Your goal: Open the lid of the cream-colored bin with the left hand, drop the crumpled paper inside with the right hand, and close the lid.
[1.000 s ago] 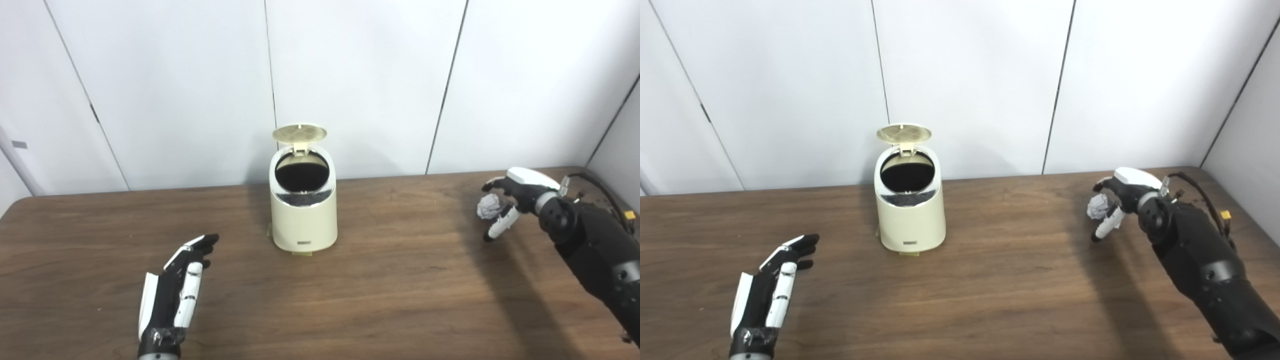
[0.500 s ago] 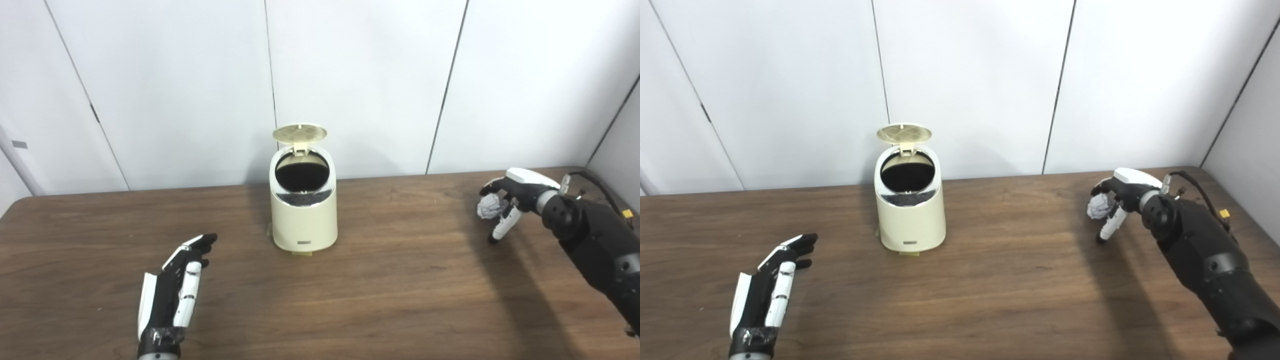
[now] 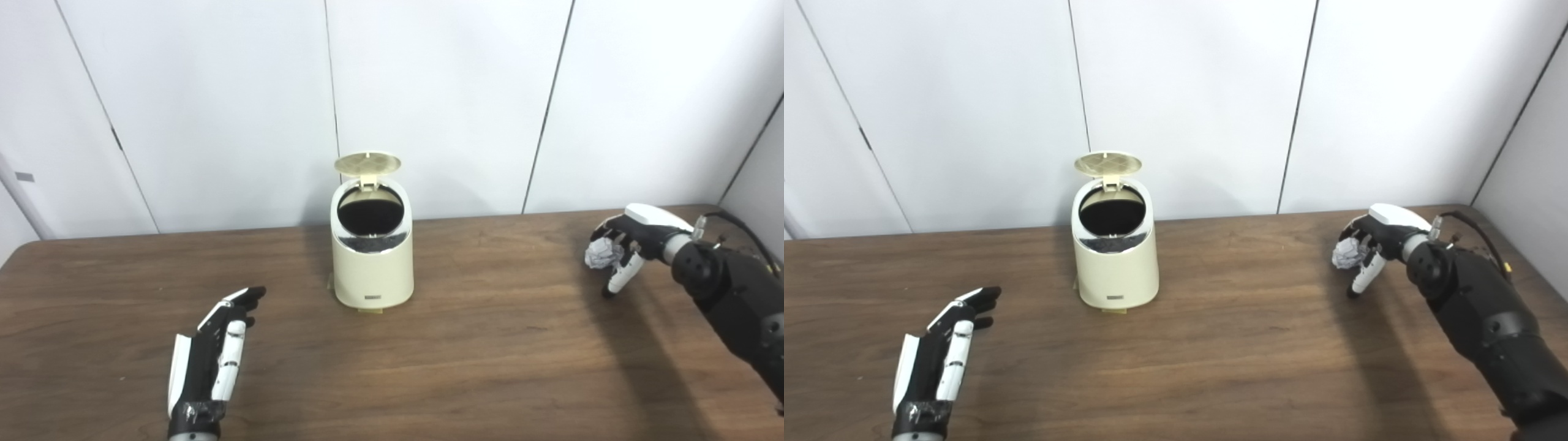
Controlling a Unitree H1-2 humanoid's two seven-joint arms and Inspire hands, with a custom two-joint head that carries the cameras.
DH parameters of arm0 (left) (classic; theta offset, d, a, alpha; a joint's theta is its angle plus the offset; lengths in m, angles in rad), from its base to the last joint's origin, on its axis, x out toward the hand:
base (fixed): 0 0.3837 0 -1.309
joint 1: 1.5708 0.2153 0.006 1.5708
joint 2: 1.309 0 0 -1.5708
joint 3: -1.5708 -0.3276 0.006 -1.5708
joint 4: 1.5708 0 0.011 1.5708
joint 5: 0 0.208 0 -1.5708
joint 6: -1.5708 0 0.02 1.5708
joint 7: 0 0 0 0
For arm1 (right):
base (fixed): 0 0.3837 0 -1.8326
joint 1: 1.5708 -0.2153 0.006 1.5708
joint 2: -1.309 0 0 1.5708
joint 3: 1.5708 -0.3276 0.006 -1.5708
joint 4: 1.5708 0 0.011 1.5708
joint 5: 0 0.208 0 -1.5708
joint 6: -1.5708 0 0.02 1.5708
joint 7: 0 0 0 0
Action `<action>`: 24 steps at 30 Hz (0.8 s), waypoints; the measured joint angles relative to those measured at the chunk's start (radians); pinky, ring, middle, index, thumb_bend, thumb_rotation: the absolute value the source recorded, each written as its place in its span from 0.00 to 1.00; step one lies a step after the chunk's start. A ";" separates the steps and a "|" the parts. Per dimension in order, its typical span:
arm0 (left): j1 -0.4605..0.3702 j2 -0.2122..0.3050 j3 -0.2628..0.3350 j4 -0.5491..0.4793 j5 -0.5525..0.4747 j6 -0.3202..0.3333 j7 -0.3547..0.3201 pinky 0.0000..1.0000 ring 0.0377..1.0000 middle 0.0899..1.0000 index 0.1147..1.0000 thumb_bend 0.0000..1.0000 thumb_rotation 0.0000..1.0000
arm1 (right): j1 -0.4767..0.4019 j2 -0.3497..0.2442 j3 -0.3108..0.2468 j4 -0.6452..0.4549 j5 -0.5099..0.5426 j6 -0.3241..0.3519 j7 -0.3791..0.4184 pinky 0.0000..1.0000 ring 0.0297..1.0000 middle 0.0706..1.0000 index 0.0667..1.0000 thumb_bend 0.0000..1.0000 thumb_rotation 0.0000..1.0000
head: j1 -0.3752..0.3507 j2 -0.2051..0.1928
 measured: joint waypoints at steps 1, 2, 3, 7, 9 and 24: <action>0.000 0.000 0.000 0.000 0.000 0.000 0.000 0.74 0.79 0.78 0.75 0.33 0.97 | 0.000 0.000 0.005 0.002 -0.007 -0.005 -0.016 0.44 0.50 0.44 0.49 0.54 0.00 | 0.000 0.000; 0.000 0.000 0.000 0.000 0.000 0.000 0.000 0.74 0.79 0.78 0.75 0.34 0.97 | 0.001 0.000 0.009 0.007 -0.014 -0.014 -0.032 0.44 0.50 0.43 0.49 0.54 0.00 | 0.000 0.000; 0.000 0.000 0.000 0.000 0.000 0.000 0.000 0.74 0.79 0.78 0.75 0.34 0.97 | 0.001 0.002 0.012 0.011 -0.021 -0.016 -0.051 0.43 0.49 0.43 0.47 0.53 0.00 | 0.000 0.000; 0.000 0.000 0.000 -0.001 0.001 0.000 0.001 0.74 0.80 0.78 0.75 0.34 0.97 | 0.004 0.005 0.012 0.025 -0.040 -0.004 -0.099 0.46 0.52 0.48 0.44 0.53 0.00 | 0.002 0.000; 0.000 -0.002 0.000 -0.001 0.001 0.000 0.001 0.74 0.79 0.78 0.75 0.33 0.97 | 0.004 0.010 0.012 0.025 -0.047 0.015 -0.104 0.48 0.54 0.50 0.44 0.52 0.00 | 0.002 0.000; 0.001 -0.002 -0.001 -0.001 0.007 0.000 0.001 0.73 0.79 0.78 0.75 0.34 0.97 | 0.018 0.019 0.010 0.001 -0.056 0.036 -0.132 0.49 0.55 0.51 0.44 0.52 0.00 | -0.002 0.003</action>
